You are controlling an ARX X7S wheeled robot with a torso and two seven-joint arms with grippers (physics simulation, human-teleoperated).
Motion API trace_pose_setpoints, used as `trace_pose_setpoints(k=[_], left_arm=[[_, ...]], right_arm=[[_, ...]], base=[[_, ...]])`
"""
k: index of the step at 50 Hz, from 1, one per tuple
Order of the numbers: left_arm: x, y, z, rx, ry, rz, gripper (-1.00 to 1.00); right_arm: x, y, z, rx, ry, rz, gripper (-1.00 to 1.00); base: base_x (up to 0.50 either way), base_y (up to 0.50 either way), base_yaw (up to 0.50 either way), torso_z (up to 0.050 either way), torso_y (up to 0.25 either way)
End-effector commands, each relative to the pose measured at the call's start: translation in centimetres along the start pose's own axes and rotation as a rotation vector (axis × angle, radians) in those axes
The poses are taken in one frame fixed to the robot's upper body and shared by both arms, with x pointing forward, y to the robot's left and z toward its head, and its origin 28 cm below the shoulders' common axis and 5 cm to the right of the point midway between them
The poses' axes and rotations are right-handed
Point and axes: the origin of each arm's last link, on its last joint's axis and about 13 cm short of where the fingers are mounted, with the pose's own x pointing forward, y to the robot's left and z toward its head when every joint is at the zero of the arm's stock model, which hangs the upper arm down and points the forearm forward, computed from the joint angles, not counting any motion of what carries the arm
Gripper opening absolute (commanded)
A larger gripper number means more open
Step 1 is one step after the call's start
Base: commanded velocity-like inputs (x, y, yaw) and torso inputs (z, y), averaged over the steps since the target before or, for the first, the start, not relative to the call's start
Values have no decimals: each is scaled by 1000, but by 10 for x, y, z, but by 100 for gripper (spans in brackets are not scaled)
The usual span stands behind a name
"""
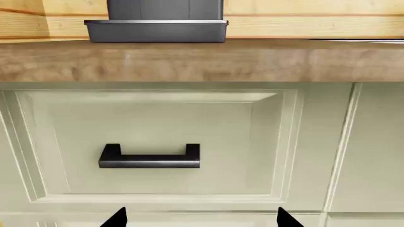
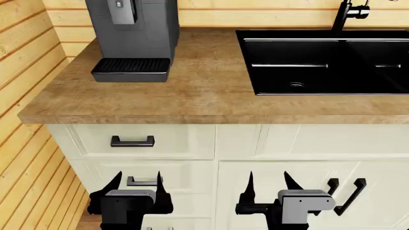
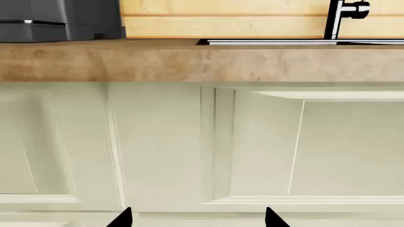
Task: Pick the mug from the cabinet, place it under the coffee machine dispenser, and press the start button.
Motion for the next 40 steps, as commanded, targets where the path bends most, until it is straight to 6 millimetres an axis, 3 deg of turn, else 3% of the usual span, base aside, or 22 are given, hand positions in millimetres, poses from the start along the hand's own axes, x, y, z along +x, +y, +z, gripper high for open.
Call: trace_pose_setpoints(k=[1, 11, 17, 22, 27, 34, 40], left_arm=[[-1, 0, 0, 6, -9, -1, 100], [-16, 6, 11, -41, -70, -56, 100], [-11, 8, 56, -43, -187, -77, 100], [-5, 11, 95, -50, -294, -70, 100], [-3, 13, 131, -46, -397, -51, 100], [-3, 14, 162, -57, -475, -41, 100], [-6, 14, 164, 6, -472, -24, 100]], right_arm=[[-1, 1, 0, -2, 7, 3, 100], [-15, 7, 11, -16, -21, 26, 100], [-30, 7, 71, -29, -165, 45, 100], [-31, 6, 123, -48, -289, 55, 100], [-34, 7, 161, -44, -398, 70, 100], [-34, 7, 188, -30, -479, 91, 100], [-39, 4, 191, -5, -455, 96, 100]], base=[[0, 0, 0, 0, 0], [0, 0, 0, 35, 26], [0, 0, 0, 50, 41], [0, 0, 0, 50, 41], [0, 0, 0, 50, 39], [0, 0, 0, 50, 40], [17, 181, 0, 17, 10]])
